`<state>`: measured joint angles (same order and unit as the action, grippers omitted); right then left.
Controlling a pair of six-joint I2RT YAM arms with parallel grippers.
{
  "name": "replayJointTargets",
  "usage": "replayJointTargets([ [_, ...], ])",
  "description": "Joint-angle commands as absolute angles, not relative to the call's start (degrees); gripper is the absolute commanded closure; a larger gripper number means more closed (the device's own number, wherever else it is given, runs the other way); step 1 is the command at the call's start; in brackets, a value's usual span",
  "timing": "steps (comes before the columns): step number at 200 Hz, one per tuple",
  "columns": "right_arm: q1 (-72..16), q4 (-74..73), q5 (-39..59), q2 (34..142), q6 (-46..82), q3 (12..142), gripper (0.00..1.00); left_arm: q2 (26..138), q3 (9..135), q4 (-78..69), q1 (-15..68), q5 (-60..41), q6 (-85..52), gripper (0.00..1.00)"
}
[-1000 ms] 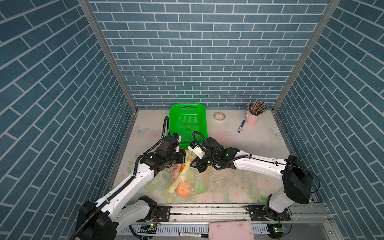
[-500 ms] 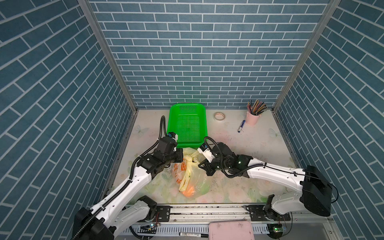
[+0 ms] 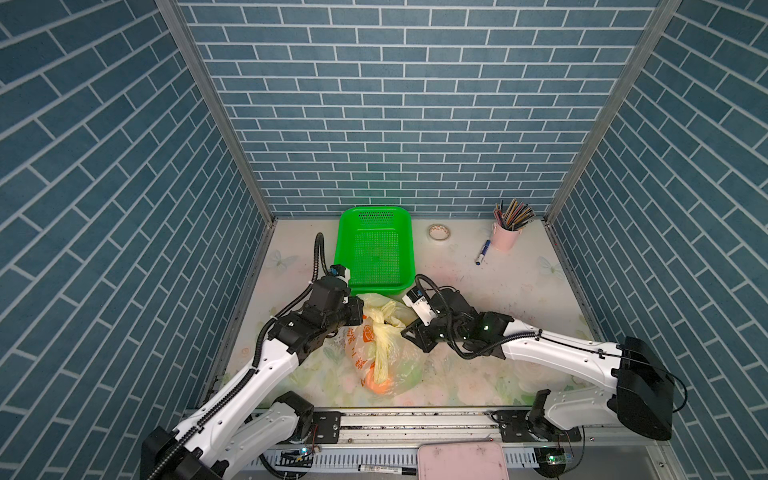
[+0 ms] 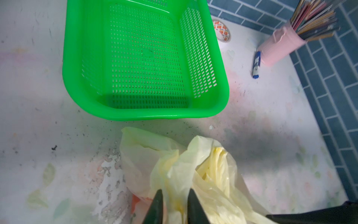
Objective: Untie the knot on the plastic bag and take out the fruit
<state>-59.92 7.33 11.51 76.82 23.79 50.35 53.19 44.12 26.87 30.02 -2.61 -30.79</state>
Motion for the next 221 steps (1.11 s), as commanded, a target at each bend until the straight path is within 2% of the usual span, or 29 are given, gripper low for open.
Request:
replayJointTargets([
  [1, -60.6, 8.4, 9.2, 74.0, 23.8, 52.6, 0.68, 50.7, 45.9, 28.9, 30.2, -1.8, -32.6, 0.67],
  [49, -61.5, 8.1, 9.8, 72.7, 20.6, 55.6, 0.58, 48.5, 49.8, 34.9, 30.6, -1.8, -34.8, 0.55],
  [100, -63.0, 7.4, 15.9, 76.6, 16.4, 59.3, 0.47, 52.4, 55.3, 41.5, 34.1, -2.0, -39.1, 0.42],
  [146, -63.4, 8.1, 19.2, 81.2, 15.5, 60.0, 0.45, 57.4, 55.9, 41.7, 39.1, -1.6, -40.1, 0.38],
  [168, -63.3, 7.4, 18.4, 82.1, 15.3, 58.2, 0.42, 59.1, 55.0, 40.8, 39.2, -2.7, -40.3, 0.37],
  [184, -63.3, 7.0, 18.3, 82.3, 14.7, 56.7, 0.42, 60.4, 53.9, 39.4, 39.3, -4.0, -39.8, 0.32],
  [221, -63.4, 4.7, 19.3, 82.5, 14.9, 54.3, 0.44, 64.4, 53.2, 39.2, 39.4, -3.3, -38.2, 0.29],
])
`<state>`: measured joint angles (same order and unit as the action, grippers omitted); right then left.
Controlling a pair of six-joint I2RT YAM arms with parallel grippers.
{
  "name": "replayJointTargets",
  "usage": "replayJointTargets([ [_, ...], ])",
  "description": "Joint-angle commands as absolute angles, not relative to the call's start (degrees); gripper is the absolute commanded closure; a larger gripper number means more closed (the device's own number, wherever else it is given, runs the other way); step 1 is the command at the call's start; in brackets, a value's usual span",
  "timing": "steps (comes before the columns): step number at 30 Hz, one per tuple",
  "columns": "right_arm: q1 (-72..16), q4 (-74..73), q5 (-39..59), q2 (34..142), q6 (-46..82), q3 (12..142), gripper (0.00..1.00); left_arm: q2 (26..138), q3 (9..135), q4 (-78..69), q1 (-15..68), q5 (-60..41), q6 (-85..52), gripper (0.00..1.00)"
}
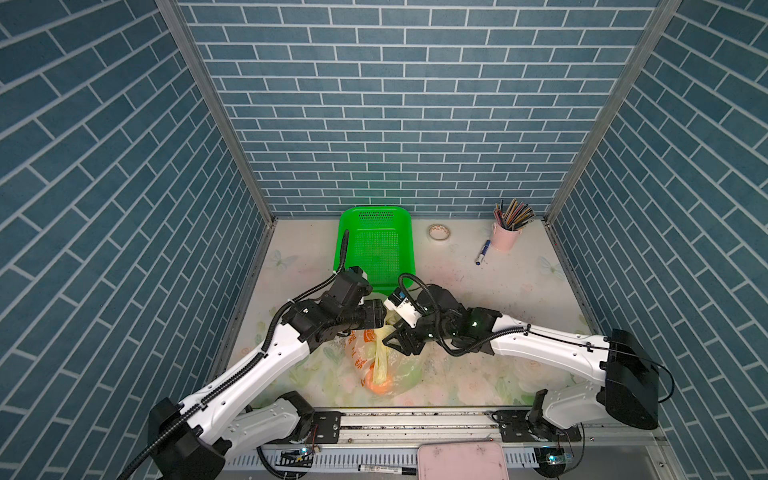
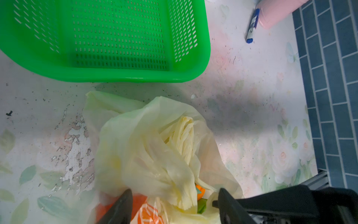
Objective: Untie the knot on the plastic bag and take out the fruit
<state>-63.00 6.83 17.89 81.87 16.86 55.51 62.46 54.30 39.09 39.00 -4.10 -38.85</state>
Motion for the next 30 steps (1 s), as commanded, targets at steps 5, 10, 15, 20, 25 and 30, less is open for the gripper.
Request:
replayJointTargets([
  [5, -63.4, 2.8, 18.5, 83.4, 15.4, 52.7, 0.46, 65.8, 52.5, 37.4, 39.4, -2.8, -37.6, 0.34],
  [10, -63.3, -0.2, 17.5, 84.5, 15.9, 51.3, 0.5, 67.9, 51.5, 36.3, 39.4, -2.8, -36.7, 0.44],
  [15, -63.3, -2.6, 17.1, 84.5, 16.7, 50.2, 0.63, 68.6, 49.8, 34.5, 39.4, -3.1, -36.8, 0.51],
  [20, -63.3, -4.3, 15.6, 84.7, 17.5, 49.2, 0.74, 69.6, 48.7, 33.2, 39.4, -4.5, -36.6, 0.66],
  [25, -63.3, -4.6, 14.0, 84.7, 18.1, 48.8, 0.84, 68.5, 48.3, 32.8, 39.3, -3.3, -37.0, 0.8],
  [30, -63.3, -4.2, 12.7, 83.1, 18.5, 47.8, 0.94, 66.9, 48.5, 32.5, 39.0, -1.8, -36.9, 0.88],
])
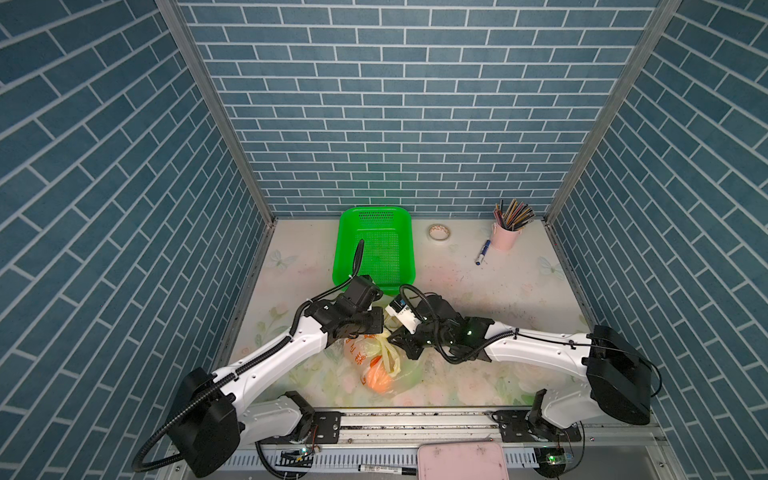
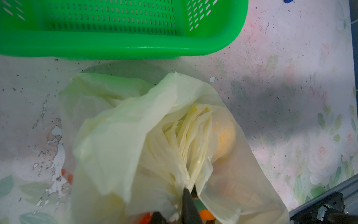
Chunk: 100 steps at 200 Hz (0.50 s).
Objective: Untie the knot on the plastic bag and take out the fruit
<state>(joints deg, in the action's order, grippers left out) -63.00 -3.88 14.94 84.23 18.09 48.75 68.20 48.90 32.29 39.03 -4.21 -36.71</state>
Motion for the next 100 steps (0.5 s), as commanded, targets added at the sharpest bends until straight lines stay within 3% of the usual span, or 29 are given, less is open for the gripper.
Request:
replayJointTargets([
  [1, -63.3, -4.3, 12.4, 82.6, 18.5, 47.5, 0.94, 66.7, 48.6, 32.7, 38.9, -1.5, -36.8, 0.89],
  [33, -63.3, -4.9, 9.9, 79.8, 19.1, 45.7, 0.97, 65.7, 48.9, 33.8, 37.8, -0.8, -36.0, 0.97],
  [100, -62.9, -3.4, 3.8, 74.5, 20.5, 42.5, 0.98, 63.2, 50.5, 36.7, 34.2, 1.3, -33.5, 0.99],
])
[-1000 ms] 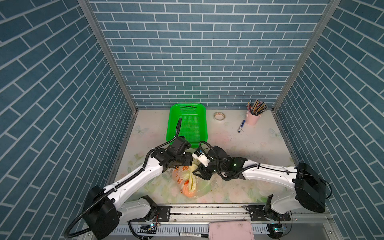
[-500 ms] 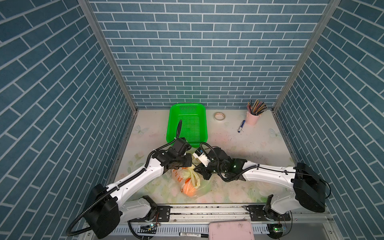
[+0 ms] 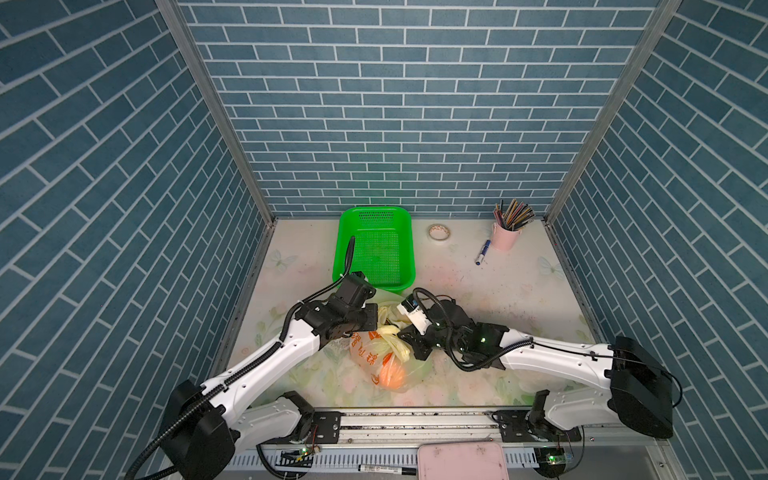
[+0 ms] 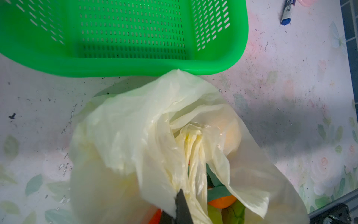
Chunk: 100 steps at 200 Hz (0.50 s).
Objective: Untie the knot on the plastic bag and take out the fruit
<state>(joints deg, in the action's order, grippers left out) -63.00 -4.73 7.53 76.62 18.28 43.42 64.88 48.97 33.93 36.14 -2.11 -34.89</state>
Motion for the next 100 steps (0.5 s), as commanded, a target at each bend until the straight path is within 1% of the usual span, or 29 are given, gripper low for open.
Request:
replayJointTargets([
  [1, -62.9, -3.4, 3.7, 74.5, 20.5, 42.4, 0.98, 63.2, 50.4, 36.8, 34.1, 1.4, -33.5, 0.99],
  [31, -62.2, -2.6, 0.3, 72.2, 21.4, 40.5, 0.97, 61.0, 50.0, 37.0, 31.7, 1.3, -32.8, 1.0],
  [59, -60.8, -1.1, -3.7, 70.2, 22.5, 38.4, 0.96, 58.7, 48.9, 36.2, 28.5, -1.3, -31.9, 1.0],
  [100, -59.8, -2.5, -3.0, 67.9, 22.5, 34.4, 0.91, 56.3, 48.7, 36.1, 23.7, -3.3, -30.9, 1.0],
])
